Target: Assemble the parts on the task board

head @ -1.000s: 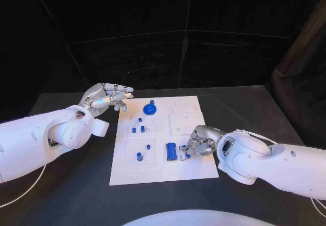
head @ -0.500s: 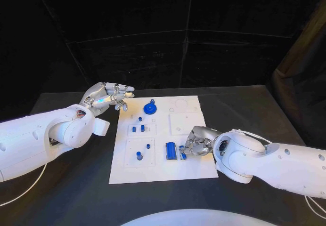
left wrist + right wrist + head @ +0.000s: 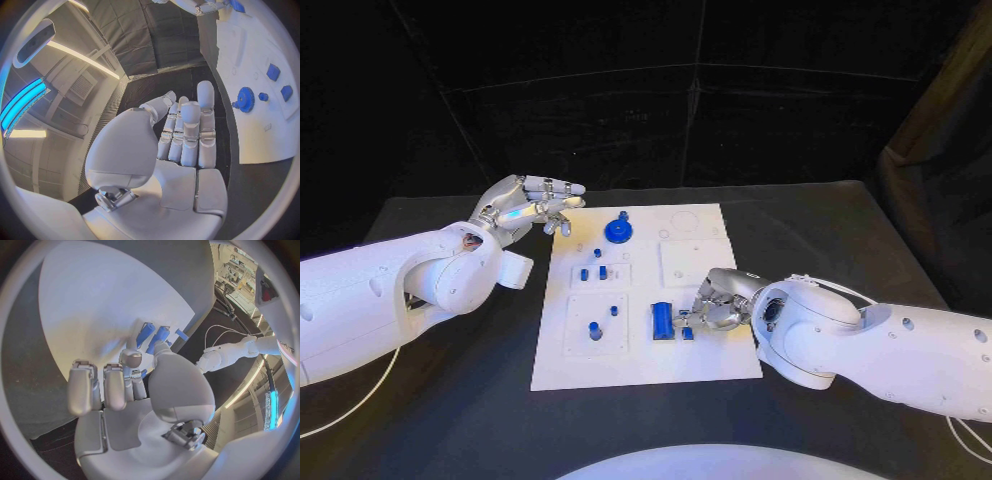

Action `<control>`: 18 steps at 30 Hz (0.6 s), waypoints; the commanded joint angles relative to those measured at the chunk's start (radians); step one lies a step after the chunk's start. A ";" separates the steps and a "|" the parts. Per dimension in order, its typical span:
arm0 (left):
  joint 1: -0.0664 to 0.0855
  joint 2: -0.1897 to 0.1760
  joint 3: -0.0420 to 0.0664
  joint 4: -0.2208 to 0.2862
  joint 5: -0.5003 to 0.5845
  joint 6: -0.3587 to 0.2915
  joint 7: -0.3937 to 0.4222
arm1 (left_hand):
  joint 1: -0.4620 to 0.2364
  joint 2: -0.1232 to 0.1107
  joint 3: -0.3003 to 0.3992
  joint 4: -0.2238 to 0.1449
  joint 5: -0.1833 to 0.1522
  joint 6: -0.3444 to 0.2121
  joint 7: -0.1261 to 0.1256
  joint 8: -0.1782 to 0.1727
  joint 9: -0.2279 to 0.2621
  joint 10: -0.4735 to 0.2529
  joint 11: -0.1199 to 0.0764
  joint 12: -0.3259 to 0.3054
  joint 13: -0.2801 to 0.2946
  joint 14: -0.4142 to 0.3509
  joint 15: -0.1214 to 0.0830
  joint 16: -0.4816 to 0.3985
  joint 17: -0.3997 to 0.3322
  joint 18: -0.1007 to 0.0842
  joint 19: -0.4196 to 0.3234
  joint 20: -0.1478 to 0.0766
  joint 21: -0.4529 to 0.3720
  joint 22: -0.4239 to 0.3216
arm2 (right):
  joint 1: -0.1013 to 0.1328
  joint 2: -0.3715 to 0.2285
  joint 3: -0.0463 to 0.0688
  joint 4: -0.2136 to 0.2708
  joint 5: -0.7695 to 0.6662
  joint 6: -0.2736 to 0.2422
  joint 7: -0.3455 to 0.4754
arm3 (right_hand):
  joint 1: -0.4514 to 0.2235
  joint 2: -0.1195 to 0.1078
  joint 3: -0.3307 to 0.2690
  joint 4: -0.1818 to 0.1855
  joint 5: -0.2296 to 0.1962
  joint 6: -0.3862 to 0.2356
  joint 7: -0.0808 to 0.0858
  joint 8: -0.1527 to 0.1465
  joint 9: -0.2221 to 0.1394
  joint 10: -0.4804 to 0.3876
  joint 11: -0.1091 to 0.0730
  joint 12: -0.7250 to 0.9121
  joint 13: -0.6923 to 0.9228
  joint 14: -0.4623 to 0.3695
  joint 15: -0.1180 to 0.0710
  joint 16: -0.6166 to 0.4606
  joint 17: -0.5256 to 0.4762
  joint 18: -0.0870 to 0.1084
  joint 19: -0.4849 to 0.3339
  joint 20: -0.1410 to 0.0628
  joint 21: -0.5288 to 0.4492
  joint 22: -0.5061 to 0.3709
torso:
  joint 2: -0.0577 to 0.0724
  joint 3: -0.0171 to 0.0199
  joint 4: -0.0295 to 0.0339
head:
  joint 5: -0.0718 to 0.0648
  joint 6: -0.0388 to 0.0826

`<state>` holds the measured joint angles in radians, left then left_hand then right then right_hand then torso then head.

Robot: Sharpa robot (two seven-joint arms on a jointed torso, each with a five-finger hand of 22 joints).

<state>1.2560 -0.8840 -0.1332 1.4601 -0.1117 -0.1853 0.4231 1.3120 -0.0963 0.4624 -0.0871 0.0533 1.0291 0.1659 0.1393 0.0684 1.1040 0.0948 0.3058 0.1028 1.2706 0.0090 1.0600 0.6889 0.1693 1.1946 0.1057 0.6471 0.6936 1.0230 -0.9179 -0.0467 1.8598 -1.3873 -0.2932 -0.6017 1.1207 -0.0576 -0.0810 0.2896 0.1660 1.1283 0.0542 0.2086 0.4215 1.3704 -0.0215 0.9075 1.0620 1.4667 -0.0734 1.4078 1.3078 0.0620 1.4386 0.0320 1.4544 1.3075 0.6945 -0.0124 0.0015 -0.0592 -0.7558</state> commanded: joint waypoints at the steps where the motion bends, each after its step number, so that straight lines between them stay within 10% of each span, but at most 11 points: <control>1: 0.002 0.000 0.001 0.001 0.003 0.011 0.001 | -0.004 0.009 -0.004 -0.003 -0.003 -0.005 0.004 0.002 -0.001 -0.008 -0.002 0.006 0.001 -0.008 0.000 -0.003 -0.001 0.013 -0.006 0.003 -0.004 -0.001 | 0.001 -0.008 0.000 0.011 -0.029 -0.006 0.005 | -0.008 -0.001 -0.009 -0.001 -0.003 0.000 0.005 -0.006 0.002 -0.002 0.008 -0.004 0.002 0.056 -0.003 -0.003 0.006 -0.014 -0.003 0.007 -0.004 0.080 | 0.000 0.0007 0.0004 | 0.000 -0.001; 18: 0.001 0.004 0.001 -0.005 0.003 0.013 0.000 | -0.004 0.009 -0.004 -0.003 -0.003 -0.005 0.004 0.002 -0.001 -0.008 -0.002 0.006 0.001 -0.008 0.000 -0.003 -0.001 0.013 -0.006 0.003 -0.004 -0.001 | 0.001 -0.064 0.000 0.051 -0.009 0.077 0.075 | 0.071 -0.011 -0.040 -0.027 -0.010 -0.004 0.007 -0.010 0.015 -0.007 0.009 -0.007 0.007 0.056 -0.001 -0.006 0.006 -0.014 -0.005 0.008 -0.006 0.079 | 0.000 -0.0001 -0.0001 | -0.004 0.003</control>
<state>1.2560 -0.8815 -0.1333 1.4547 -0.1117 -0.1836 0.4207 1.3120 -0.0963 0.4624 -0.0871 0.0534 1.0291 0.1659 0.1393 0.0684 1.1040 0.0948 0.3057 0.1026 1.2706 0.0090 1.0600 0.6890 0.1693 1.1946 0.1057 0.6471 0.6938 1.0228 -0.9821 -0.0465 1.9091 -1.4020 -0.2546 -0.5538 1.1858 -0.0694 -0.1142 0.2621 0.1604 1.1245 0.0578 0.2040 0.4358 1.3666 -0.0177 0.9036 1.0685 1.4666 -0.0734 1.4078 1.3076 0.0620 1.4349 0.0356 1.4543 1.3075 0.6938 -0.0115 0.0008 -0.0614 -0.7521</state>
